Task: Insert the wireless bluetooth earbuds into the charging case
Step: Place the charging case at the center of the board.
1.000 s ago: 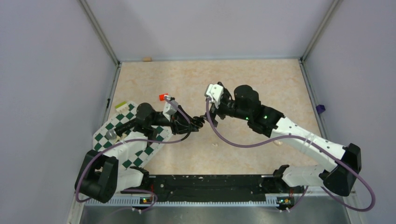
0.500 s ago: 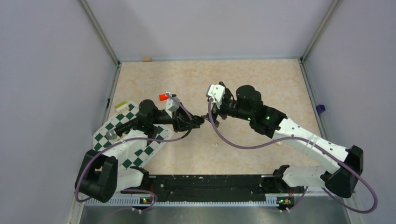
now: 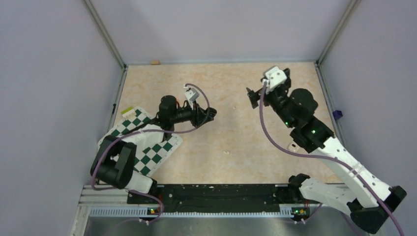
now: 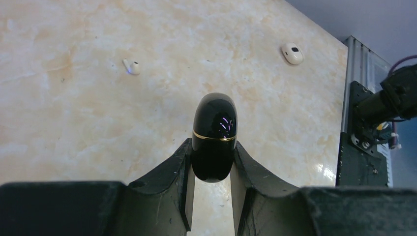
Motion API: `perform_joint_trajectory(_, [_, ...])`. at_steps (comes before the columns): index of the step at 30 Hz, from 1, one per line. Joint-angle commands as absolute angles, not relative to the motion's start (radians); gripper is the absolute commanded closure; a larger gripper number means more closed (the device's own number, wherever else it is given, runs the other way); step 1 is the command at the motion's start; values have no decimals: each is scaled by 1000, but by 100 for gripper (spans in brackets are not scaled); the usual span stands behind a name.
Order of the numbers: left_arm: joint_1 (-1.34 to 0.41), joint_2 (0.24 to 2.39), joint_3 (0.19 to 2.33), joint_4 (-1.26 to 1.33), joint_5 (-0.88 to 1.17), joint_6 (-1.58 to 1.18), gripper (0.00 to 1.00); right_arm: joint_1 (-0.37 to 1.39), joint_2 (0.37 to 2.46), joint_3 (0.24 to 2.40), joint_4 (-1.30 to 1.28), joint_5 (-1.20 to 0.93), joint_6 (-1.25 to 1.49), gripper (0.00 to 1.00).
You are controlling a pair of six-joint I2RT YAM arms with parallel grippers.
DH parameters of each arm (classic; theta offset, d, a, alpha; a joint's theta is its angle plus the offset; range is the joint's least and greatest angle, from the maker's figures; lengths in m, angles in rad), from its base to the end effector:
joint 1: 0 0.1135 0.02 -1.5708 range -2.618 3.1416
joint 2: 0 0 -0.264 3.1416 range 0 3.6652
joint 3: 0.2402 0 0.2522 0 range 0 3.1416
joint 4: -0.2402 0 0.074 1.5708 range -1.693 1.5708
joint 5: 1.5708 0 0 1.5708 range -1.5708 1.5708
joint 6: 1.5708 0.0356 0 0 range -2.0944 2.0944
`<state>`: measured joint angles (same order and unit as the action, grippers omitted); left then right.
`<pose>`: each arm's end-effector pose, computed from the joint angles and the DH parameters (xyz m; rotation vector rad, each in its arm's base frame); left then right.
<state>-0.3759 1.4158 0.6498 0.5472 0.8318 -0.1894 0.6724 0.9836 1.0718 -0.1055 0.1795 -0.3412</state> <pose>0.2629 -0.1320 0.2265 0.7825 1.6896 -1.1370 0.1772 0.1330 0.4127 -0.6459 1.4518 0.1160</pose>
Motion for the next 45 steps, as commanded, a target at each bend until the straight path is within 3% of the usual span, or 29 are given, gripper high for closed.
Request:
perform_joint_trajectory(1, [-390, 1523, 771, 499, 740, -262, 97, 610, 876, 985, 30, 288, -366, 1])
perform_joint_trajectory(11, [-443, 1907, 1093, 174, 744, -326, 95, 536, 847, 847, 201, 329, -385, 1])
perform_joint_trajectory(21, [-462, 2092, 1217, 101, 712, -409, 90, 536, 826, 784, 258, 339, -426, 1])
perform_joint_trajectory(27, [-480, 2130, 1282, 5, 686, -393, 71, 536, 832, 799, 261, 368, -446, 1])
perform_joint_trajectory(30, [-482, 2122, 1273, -35, 672, -386, 46, 536, 857, 857, 215, 399, -465, 1])
perform_joint_trajectory(33, [-483, 2092, 1256, -51, 653, -366, 4, 530, 888, 920, 173, 429, -488, 1])
perform_joint_trajectory(45, [-466, 1826, 1223, -244, 474, -116, 1, 386, 944, 1158, -121, 446, -617, 1])
